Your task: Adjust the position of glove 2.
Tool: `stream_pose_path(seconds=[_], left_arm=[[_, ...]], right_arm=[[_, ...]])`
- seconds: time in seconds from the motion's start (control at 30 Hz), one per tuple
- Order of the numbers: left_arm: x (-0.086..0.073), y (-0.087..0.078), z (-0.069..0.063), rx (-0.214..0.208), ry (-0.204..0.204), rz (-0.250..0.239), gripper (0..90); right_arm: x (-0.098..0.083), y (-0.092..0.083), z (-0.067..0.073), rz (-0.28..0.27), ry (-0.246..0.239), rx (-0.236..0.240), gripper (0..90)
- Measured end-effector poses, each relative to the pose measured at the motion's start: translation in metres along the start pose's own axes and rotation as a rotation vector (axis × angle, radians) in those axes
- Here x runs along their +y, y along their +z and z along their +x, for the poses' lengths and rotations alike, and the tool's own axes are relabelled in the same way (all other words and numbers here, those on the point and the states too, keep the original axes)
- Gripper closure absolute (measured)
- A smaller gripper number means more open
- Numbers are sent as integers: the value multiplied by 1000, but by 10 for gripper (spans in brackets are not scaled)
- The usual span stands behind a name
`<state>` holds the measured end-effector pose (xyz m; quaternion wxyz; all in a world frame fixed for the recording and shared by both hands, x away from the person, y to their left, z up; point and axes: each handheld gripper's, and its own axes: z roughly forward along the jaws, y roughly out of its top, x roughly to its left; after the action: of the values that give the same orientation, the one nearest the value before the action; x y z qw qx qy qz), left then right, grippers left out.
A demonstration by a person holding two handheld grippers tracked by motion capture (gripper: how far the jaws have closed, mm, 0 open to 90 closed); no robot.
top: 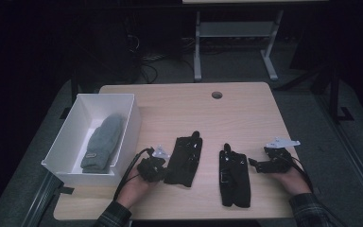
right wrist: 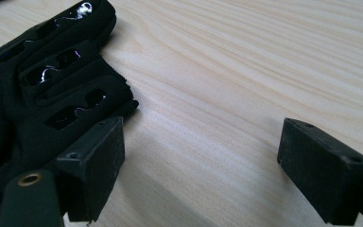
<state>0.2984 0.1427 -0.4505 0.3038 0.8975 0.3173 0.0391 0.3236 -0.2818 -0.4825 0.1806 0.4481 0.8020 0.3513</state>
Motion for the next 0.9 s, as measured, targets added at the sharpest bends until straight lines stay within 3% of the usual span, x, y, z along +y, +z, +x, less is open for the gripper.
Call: stream_pose_path(seconds=[0.1,0.17,0.3,0.53,0.9], left_arm=[[6,-5,1,20,-5,-36,804],[16,-8,9,58,-38,-93,754],[29,-3,19,84,-64,-125,694],[40,12,39,107,-99,-116,619],[39,26,44,136,-106,-78,620]], right_arm=[[0,0,0,0,0,0,157],[0,0,0,0,0,0,157],[0,0,0,0,1,0,156],[0,0,0,0,3,-1,157],[0,0,0,0,2,0,157]])
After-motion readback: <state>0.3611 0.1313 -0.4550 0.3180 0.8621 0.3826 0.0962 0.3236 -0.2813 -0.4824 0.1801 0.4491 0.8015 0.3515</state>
